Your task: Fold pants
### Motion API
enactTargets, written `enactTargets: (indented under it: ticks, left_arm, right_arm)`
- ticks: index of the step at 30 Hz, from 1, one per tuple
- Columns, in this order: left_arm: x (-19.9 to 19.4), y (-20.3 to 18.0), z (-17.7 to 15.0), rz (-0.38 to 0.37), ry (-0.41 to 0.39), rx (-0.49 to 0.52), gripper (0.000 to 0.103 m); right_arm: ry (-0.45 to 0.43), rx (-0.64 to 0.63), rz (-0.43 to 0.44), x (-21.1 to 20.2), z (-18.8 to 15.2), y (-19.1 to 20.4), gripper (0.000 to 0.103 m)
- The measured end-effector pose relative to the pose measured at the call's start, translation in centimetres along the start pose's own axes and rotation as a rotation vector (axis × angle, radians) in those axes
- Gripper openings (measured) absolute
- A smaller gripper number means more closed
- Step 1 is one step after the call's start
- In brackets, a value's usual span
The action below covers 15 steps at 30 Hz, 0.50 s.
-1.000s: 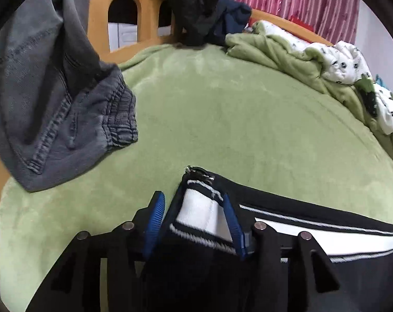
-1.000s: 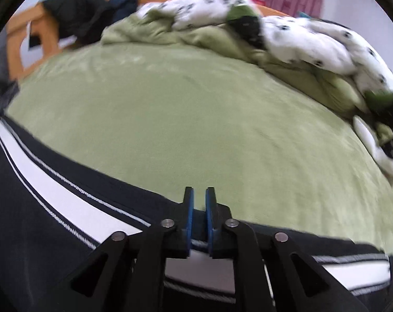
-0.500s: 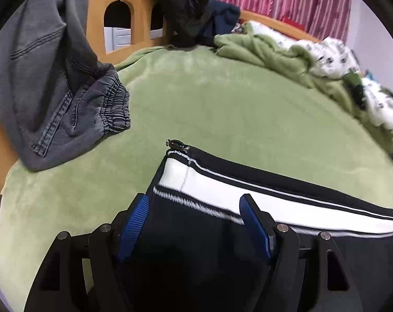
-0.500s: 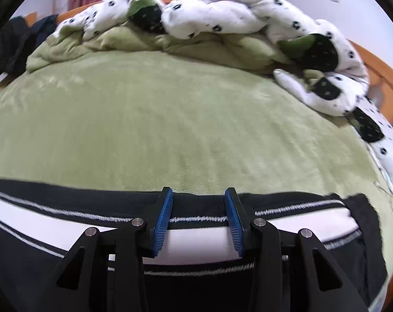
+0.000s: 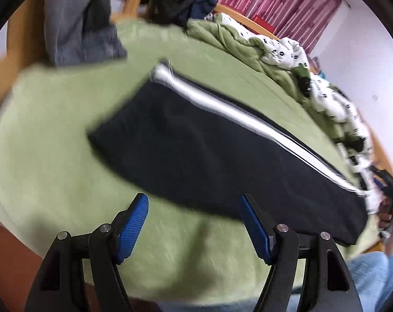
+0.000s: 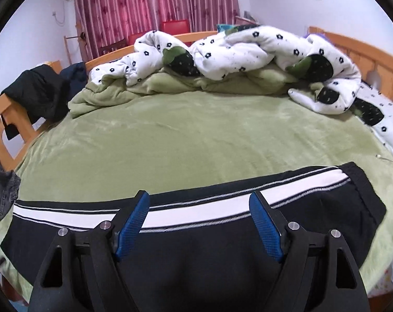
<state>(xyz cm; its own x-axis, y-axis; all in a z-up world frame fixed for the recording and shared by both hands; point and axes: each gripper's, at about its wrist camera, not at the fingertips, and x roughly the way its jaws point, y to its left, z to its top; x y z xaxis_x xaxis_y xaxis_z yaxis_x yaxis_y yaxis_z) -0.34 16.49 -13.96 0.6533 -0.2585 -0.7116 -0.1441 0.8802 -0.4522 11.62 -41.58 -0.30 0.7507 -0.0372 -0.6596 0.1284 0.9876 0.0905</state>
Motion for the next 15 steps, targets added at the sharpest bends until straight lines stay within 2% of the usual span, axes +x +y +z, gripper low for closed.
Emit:
enactTargets:
  ticks: [3, 5, 7, 8, 10, 11, 15]
  left_arm:
    - [1.5, 1.7, -0.5, -0.032, -0.017, -0.088, 0.069]
    - [1.8, 3.0, -0.2, -0.086, -0.078, -0.16, 0.069]
    - [2.0, 3.6, 0.3, -0.097, -0.114, -0.196, 0.068]
    - [2.1, 3.8, 0.8, -0.079, -0.136, -0.201, 0.068]
    - [2.6, 4.1, 1.8, -0.009, -0.156, -0.208, 0.057]
    - [2.8, 4.4, 2.3, 0.012, -0.16, -0.218, 0.056]
    - [3.6, 6.3, 5.0, 0.028, -0.153, -0.285, 0.054]
  right_arm:
    - [0.047, 0.01, 0.053, -1.4, -0.6, 2.1, 0.078]
    - [0.071, 0.019, 0.098, -2.3, -1.2, 3.5, 0.078]
    - [0.082, -0.006, 0.098, -3.0, -1.8, 4.9, 0.078]
    - [0.081, -0.026, 0.08, -3.3, -2.4, 5.7, 0.078]
    - [0.085, -0.047, 0.074, -3.6, -3.3, 6.8, 0.078]
    - [0.093, -0.057, 0.072, -3.6, -3.8, 7.4, 0.078]
    - [0.122, -0.108, 0.044, -3.3, -5.8, 8.7, 0.078]
